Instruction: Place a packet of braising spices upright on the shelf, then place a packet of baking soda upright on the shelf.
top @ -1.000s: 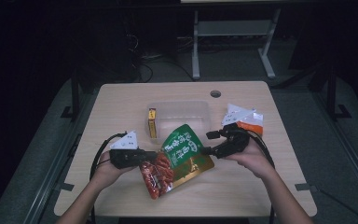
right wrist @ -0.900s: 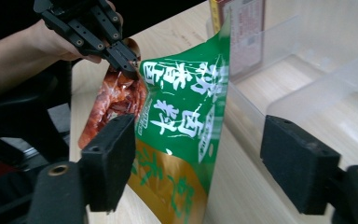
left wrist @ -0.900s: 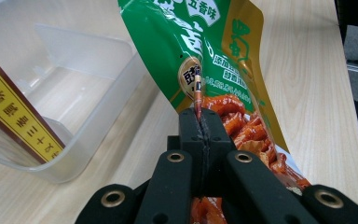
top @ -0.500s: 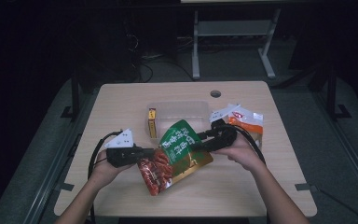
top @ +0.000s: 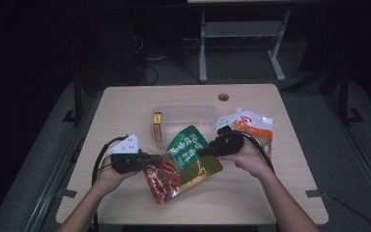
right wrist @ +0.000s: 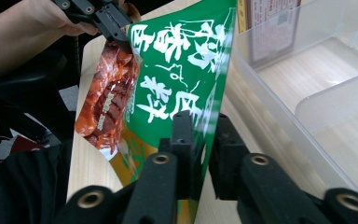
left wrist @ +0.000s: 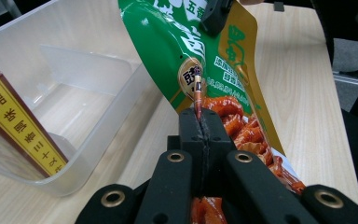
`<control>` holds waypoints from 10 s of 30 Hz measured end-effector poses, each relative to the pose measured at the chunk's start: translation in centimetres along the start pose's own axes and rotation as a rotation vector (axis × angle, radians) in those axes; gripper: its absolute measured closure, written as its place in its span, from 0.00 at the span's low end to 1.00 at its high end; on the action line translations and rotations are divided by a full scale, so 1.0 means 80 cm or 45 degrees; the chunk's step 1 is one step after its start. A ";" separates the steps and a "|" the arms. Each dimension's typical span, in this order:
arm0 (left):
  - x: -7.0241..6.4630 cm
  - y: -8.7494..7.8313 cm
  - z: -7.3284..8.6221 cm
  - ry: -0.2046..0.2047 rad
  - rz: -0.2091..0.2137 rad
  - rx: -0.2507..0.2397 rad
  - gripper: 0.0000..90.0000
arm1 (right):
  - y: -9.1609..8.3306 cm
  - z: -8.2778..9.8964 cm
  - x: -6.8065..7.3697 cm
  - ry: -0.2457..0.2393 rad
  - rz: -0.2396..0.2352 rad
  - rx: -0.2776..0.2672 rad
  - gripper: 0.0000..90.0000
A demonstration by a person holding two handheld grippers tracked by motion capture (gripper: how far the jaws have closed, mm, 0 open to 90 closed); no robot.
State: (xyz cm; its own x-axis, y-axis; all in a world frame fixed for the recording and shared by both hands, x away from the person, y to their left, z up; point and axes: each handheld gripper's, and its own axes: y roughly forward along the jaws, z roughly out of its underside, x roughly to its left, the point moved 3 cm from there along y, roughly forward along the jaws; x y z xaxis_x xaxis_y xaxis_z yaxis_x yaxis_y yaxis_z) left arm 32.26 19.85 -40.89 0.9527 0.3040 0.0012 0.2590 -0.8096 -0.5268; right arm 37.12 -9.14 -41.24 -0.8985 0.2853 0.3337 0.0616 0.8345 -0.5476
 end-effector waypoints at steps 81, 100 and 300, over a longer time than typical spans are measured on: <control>0.023 0.000 0.043 -0.119 -0.160 0.110 0.19 | -0.126 -0.123 0.022 -0.006 0.384 -0.126 1.00; 0.022 0.005 0.046 -0.113 -0.147 0.136 0.19 | -0.097 -0.160 -0.003 0.118 0.472 -0.073 1.00; 0.005 0.025 0.056 -0.089 -0.033 0.230 0.19 | -0.037 0.106 -0.028 -0.077 0.415 0.375 1.00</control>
State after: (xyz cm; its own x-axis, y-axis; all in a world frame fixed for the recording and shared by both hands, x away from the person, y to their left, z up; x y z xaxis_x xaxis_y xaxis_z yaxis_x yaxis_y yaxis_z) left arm 32.42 20.60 -45.75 0.9309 0.3631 -0.0390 0.2448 -0.6997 -0.6712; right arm 35.24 -16.26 -46.87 -0.8769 0.4760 0.0666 0.2273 0.5328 -0.8151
